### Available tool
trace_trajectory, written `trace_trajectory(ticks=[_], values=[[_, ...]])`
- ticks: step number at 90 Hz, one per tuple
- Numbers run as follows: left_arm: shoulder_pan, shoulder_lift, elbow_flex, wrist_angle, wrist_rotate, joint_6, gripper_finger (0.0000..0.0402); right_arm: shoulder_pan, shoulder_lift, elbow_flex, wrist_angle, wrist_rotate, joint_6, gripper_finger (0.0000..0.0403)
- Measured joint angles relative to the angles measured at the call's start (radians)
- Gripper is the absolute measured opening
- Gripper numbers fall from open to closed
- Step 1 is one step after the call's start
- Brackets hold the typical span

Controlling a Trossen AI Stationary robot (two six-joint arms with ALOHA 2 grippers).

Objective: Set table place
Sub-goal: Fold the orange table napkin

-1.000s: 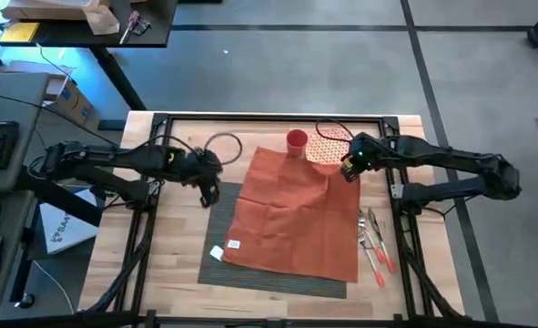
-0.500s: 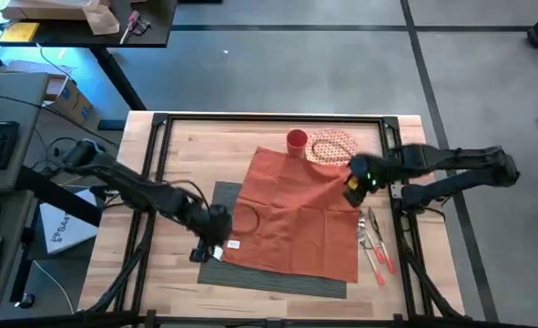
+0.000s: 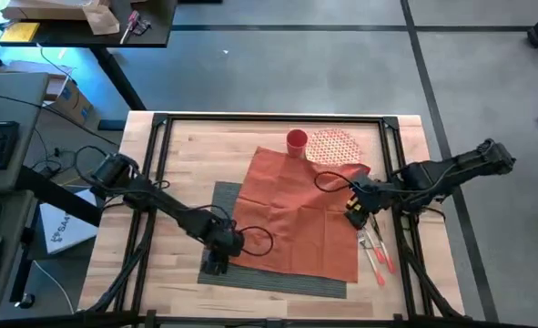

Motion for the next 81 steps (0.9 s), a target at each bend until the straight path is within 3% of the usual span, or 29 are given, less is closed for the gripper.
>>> trace_trajectory(ticks=[12, 27, 43, 54, 65, 81], values=[[-0.002, -0.027, 0.022, -0.071, -0.021, -0.013, 0.0011, 0.048, 0.000, 0.000, 0.053, -0.025, -0.032, 0.0183], [0.001, -0.094, 0.137, -0.265, -0.064, -0.025, 0.0002, 0.166, 0.053, 0.000, 0.225, -0.088, -0.188, 0.0183], [-0.001, -0.152, 0.213, -0.407, -0.045, -0.058, 0.0001, 0.297, 0.229, 0.000, 0.425, -0.123, -0.290, 0.0183], [-0.004, -0.183, 0.219, -0.450, -0.022, -0.103, 0.0000, 0.381, 0.387, 0.000, 0.535, -0.152, -0.309, 0.0183], [-0.010, -0.195, 0.220, -0.456, -0.003, -0.126, 0.0000, 0.440, 0.520, 0.000, 0.540, -0.149, -0.271, 0.0183], [-0.020, -0.187, 0.219, -0.452, 0.017, -0.108, 0.0000, 0.505, 0.654, 0.000, 0.642, -0.074, -0.257, 0.0181]])
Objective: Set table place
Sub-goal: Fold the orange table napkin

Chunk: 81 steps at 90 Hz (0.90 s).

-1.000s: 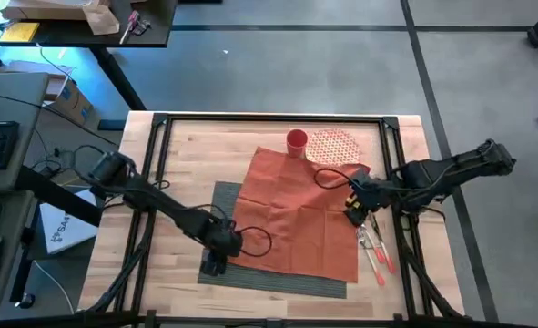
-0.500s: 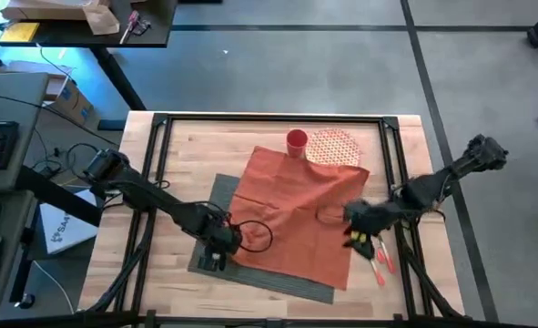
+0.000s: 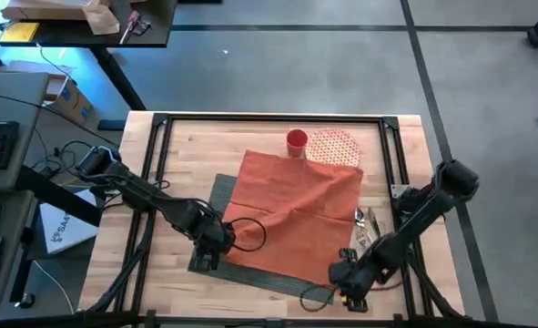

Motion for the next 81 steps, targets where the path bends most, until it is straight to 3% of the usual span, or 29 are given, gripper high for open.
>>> trace_trajectory(ticks=[17, 37, 46, 63, 72, 81], values=[[0.009, 0.004, 0.000, -0.004, 0.009, 0.053, 0.0000, 0.033, 0.118, 0.003, 0.017, 0.057, 0.070, 0.0141], [0.011, -0.013, 0.025, -0.037, 0.057, 0.071, 0.0000, 0.032, 0.101, 0.012, -0.002, 0.022, 0.105, 0.0012], [0.009, -0.026, 0.053, -0.067, 0.190, 0.081, 0.0000, 0.030, 0.045, 0.027, -0.053, -0.016, 0.146, 0.0006], [-0.018, -0.074, 0.071, -0.024, 0.482, -0.003, 0.0000, 0.034, -0.131, 0.037, 0.041, -0.132, 0.221, 0.0001], [-0.038, -0.103, 0.071, -0.016, 0.495, -0.054, 0.0000, 0.030, -0.240, 0.038, 0.062, -0.123, 0.274, 0.0000], [-0.042, -0.130, 0.071, -0.028, 0.429, -0.097, 0.0000, 0.015, -0.339, 0.037, -0.047, 0.007, 0.345, 0.0000]])
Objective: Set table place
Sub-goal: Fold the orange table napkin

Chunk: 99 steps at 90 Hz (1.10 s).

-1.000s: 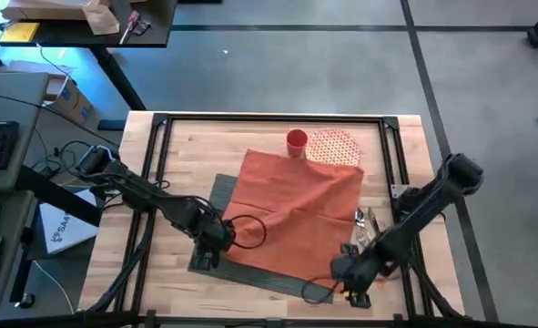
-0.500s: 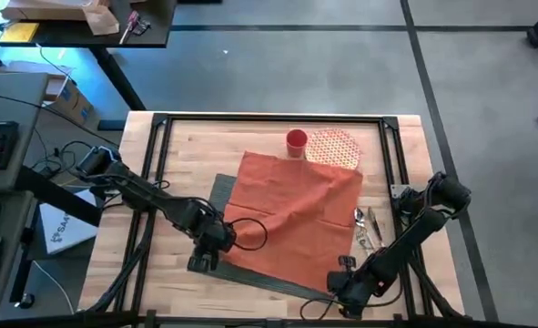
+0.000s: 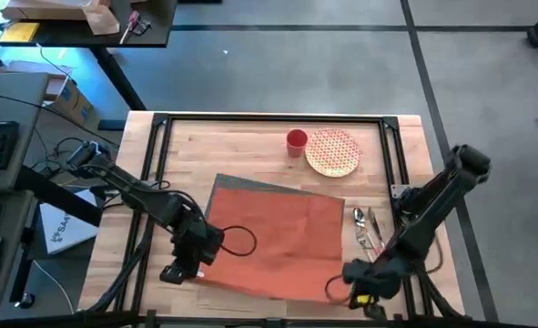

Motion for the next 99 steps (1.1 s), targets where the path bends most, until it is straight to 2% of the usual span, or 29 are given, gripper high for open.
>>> trace_trajectory(ticks=[5, 10, 23, 35, 46, 63, 85, 99], values=[[0.016, -0.017, 0.000, -0.016, -0.094, -0.032, 0.0000, -0.025, -0.055, 0.000, -0.092, 0.085, 0.047, 0.0000], [0.035, -0.031, 0.000, -0.055, -0.230, -0.081, 0.0000, -0.063, -0.098, 0.000, -0.202, 0.129, 0.095, 0.0000], [0.122, -0.023, -0.004, -0.184, -0.514, -0.053, 0.0000, -0.215, -0.141, -0.030, -0.459, 0.133, 0.066, 0.0000], [0.222, 0.002, -0.034, -0.188, -0.671, -0.013, 0.0000, -0.371, -0.138, -0.080, -0.524, 0.139, -0.028, 0.0000], [0.306, 0.006, -0.108, -0.184, -0.695, -0.013, 0.0000, -0.503, -0.139, -0.130, -0.488, 0.151, -0.102, 0.0000], [0.370, 0.006, -0.223, -0.092, -0.689, -0.004, 0.0000, -0.637, -0.135, -0.202, -0.401, 0.153, -0.189, 0.0000], [0.376, 0.007, -0.273, -0.029, -0.734, -0.003, 0.0000, -0.716, -0.131, -0.313, -0.304, 0.095, -0.211, 0.0000], [0.390, 0.007, -0.300, 0.018, -0.753, -0.021, 0.0014, -0.723, -0.131, -0.339, -0.293, 0.116, -0.216, 0.0000]])
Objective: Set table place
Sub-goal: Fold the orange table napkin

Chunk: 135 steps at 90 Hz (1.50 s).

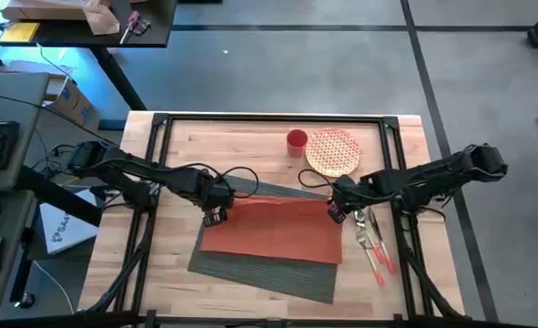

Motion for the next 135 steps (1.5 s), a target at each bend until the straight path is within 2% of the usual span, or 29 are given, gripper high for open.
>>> trace_trajectory(ticks=[11, 21, 32, 40, 49, 55, 68, 76, 84, 95, 112, 123, 135], values=[[0.024, 0.001, -0.015, -0.005, -0.001, -0.050, 0.0051, 0.000, 0.005, 0.000, 0.005, 0.039, -0.002, 0.0006], [0.041, -0.001, -0.007, -0.048, 0.011, -0.080, 0.0090, -0.006, 0.009, 0.000, 0.013, 0.042, -0.002, 0.0037], [0.037, -0.008, 0.035, -0.135, 0.094, -0.051, 0.0123, -0.006, 0.009, 0.012, -0.024, 0.040, -0.005, 0.0089], [-0.008, -0.025, 0.059, -0.158, 0.187, -0.010, 0.0132, -0.005, 0.009, 0.046, -0.086, 0.036, -0.022, 0.0125], [-0.112, -0.045, 0.066, -0.140, 0.287, 0.065, 0.0130, 0.013, 0.006, 0.074, -0.106, 0.034, -0.042, 0.0150], [-0.199, -0.046, 0.065, -0.129, 0.312, 0.116, 0.0124, 0.040, 0.002, 0.085, -0.046, 0.004, -0.086, 0.0159], [-0.363, -0.037, 0.060, 0.000, 0.275, 0.154, 0.0115, 0.158, 0.015, 0.087, 0.175, -0.107, -0.272, 0.0162], [-0.420, -0.021, 0.043, 0.118, 0.228, 0.079, 0.0114, 0.238, 0.035, 0.087, 0.240, -0.150, -0.342, 0.0162], [-0.442, 0.003, 0.010, 0.207, 0.215, -0.017, 0.0120, 0.298, 0.065, 0.087, 0.223, -0.155, -0.298, 0.0162], [-0.446, 0.062, -0.033, 0.219, 0.210, -0.135, 0.0132, 0.361, 0.107, 0.087, 0.216, -0.152, -0.222, 0.0162], [-0.444, 0.158, -0.052, 0.251, 0.225, -0.150, 0.0138, 0.426, 0.174, 0.087, 0.228, -0.164, -0.168, 0.0162], [-0.444, 0.188, -0.052, 0.249, 0.218, -0.159, 0.0118, 0.466, 0.216, 0.087, 0.253, -0.192, -0.168, 0.0162], [-0.444, 0.190, -0.048, 0.248, 0.197, -0.165, 0.0072, 0.502, 0.259, 0.087, 0.297, -0.208, -0.191, 0.0162]])
